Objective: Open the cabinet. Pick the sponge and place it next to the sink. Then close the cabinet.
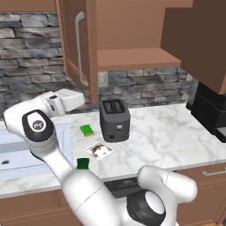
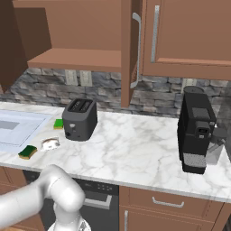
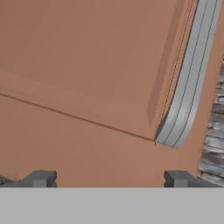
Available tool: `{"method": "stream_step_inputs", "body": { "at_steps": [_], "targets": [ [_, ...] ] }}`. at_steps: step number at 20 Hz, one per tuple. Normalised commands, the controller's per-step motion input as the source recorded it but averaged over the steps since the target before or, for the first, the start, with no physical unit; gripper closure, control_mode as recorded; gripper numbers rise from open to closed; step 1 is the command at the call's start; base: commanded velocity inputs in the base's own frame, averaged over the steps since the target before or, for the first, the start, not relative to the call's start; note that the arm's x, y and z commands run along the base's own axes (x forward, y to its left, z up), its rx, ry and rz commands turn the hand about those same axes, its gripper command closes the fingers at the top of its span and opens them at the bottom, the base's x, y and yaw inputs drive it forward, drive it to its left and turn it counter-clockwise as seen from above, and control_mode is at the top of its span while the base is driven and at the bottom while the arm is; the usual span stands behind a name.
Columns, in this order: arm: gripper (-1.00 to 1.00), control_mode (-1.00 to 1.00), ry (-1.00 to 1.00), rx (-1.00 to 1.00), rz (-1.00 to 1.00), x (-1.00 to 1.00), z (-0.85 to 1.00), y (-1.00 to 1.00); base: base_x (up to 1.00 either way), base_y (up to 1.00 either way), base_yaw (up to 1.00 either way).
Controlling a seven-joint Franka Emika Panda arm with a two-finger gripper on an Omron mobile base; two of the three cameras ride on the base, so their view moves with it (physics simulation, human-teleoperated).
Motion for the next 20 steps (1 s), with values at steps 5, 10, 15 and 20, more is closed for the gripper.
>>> {"method": "stream_step_inputs", "body": {
  "at_steps": [5, 10, 15, 20],
  "targets": [
    [-1.00, -1.00, 0.00, 0.00, 0.00, 0.05, 0.08, -0.49, 0.00, 0.00, 0.00],
    [-1.00, -1.00, 0.00, 0.00, 0.07, 0.07, 0.28, -0.37, 0.00, 0.00, 0.00],
    [-1.00, -1.00, -0.03, 0.00, 0.11, 0.12, 0.39, -0.39, 0.00, 0.00, 0.00],
    [-1.00, -1.00, 0.00, 0.00, 0.07, 0.13, 0.22, -0.44, 0.00, 0.00, 0.00]
  ]
}}
